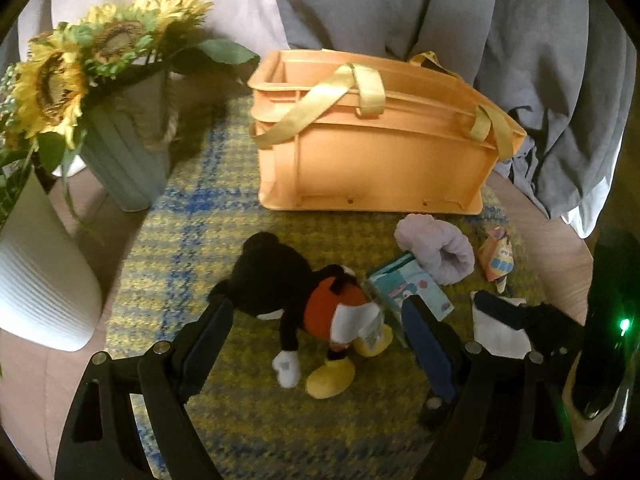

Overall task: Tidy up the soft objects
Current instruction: 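Grasp the Mickey plush with left gripper while right gripper grasps blue diaper pack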

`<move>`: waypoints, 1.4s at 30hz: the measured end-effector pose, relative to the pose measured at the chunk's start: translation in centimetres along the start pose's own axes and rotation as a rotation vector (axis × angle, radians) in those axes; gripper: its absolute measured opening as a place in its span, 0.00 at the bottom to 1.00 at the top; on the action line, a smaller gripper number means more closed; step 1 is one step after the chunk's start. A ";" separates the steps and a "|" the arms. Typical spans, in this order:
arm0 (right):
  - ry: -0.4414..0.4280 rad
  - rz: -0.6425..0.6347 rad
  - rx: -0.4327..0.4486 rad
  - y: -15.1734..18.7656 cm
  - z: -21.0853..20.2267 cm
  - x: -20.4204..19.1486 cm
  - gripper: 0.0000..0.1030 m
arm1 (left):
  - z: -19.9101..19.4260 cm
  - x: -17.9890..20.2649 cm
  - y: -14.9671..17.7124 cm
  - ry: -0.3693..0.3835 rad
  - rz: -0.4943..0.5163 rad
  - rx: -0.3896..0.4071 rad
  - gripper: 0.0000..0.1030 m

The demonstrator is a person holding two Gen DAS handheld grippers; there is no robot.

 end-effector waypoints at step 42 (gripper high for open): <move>-0.004 0.020 -0.013 -0.1 2.0 0.0 0.55 | 4.7 -1.2 2.8 0.036 -0.063 -0.145 0.49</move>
Point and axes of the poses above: each gripper's, at about its wrist camera, not at the fingertips, and z roughly the way its jaws point, x to its right, y to its underside, the point moved 9 cm from there along z, roughly the way its jaws point, and after that the axes turned 6 degrees about -y, right-handed, at the moved point
